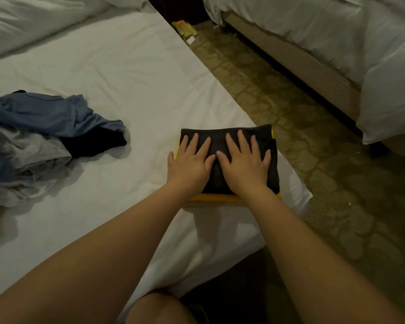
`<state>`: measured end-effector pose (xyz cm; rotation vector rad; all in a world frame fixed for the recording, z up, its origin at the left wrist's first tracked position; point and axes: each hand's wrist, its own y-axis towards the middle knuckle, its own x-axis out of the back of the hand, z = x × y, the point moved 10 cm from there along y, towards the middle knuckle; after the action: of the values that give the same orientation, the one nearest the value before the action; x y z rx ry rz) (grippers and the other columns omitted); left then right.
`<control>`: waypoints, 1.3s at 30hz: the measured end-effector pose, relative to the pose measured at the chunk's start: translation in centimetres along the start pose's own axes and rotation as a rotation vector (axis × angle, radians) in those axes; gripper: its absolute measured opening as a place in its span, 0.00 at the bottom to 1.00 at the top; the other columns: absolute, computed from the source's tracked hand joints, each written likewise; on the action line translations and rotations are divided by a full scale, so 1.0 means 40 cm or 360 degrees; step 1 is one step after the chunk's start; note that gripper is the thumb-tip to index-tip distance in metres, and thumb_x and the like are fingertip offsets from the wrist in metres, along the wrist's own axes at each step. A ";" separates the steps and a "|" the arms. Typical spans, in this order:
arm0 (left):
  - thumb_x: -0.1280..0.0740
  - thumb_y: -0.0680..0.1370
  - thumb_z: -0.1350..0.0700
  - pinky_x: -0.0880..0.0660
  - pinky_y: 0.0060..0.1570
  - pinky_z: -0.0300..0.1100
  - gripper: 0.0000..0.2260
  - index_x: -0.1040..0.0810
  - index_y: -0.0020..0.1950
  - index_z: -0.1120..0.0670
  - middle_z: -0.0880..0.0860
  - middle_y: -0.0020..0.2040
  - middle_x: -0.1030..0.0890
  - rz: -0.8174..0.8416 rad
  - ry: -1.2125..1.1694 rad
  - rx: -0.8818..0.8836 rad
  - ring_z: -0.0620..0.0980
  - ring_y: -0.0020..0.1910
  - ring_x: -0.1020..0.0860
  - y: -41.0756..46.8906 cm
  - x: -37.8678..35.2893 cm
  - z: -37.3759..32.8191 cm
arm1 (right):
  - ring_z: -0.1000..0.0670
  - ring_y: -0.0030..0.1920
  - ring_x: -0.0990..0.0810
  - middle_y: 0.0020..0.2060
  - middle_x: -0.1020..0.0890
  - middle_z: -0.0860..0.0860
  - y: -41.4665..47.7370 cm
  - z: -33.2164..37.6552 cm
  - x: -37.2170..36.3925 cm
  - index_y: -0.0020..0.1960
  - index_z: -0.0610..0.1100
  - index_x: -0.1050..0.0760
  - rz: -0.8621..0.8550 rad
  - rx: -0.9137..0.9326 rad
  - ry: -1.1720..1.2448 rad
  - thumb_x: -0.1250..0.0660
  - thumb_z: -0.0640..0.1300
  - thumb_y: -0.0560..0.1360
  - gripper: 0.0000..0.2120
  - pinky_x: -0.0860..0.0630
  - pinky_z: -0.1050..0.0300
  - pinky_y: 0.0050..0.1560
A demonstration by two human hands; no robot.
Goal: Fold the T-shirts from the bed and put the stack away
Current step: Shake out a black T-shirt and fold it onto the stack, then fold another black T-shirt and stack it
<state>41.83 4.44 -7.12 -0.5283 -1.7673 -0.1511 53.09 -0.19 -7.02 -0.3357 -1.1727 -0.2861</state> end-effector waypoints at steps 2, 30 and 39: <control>0.54 0.81 0.43 0.51 0.73 0.57 0.23 0.53 0.76 0.42 0.47 0.78 0.55 0.0062 -0.0077 0.0028 0.49 0.76 0.58 0.009 -0.041 0.027 | 0.46 0.76 0.59 0.77 0.55 0.54 0.005 -0.017 -0.044 0.76 0.57 0.55 0.0051 -0.0035 -0.0050 0.57 0.63 0.78 0.28 0.61 0.37 0.72; 0.52 0.76 0.42 0.36 0.64 0.53 0.28 0.33 0.71 0.55 0.56 0.69 0.30 -0.0790 -0.0180 0.0482 0.57 0.70 0.35 -0.385 0.384 0.737 | 0.43 0.62 0.27 0.62 0.23 0.48 -0.105 0.749 -0.072 0.68 0.51 0.31 -0.0102 0.0769 0.0034 0.45 0.53 0.79 0.19 0.41 0.46 0.67; 0.45 0.80 0.46 0.46 0.69 0.54 0.23 0.43 0.75 0.46 0.52 0.76 0.43 -0.0571 -0.0057 0.0861 0.53 0.75 0.47 -0.375 0.313 1.075 | 0.38 0.59 0.28 0.58 0.24 0.43 0.035 1.017 -0.274 0.61 0.48 0.28 -0.0076 0.0820 -0.0364 0.39 0.47 0.77 0.13 0.34 0.44 0.59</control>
<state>-4.91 10.58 -4.14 0.1778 -1.8293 0.0900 15.21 17.89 -3.20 0.1155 -1.4320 0.0209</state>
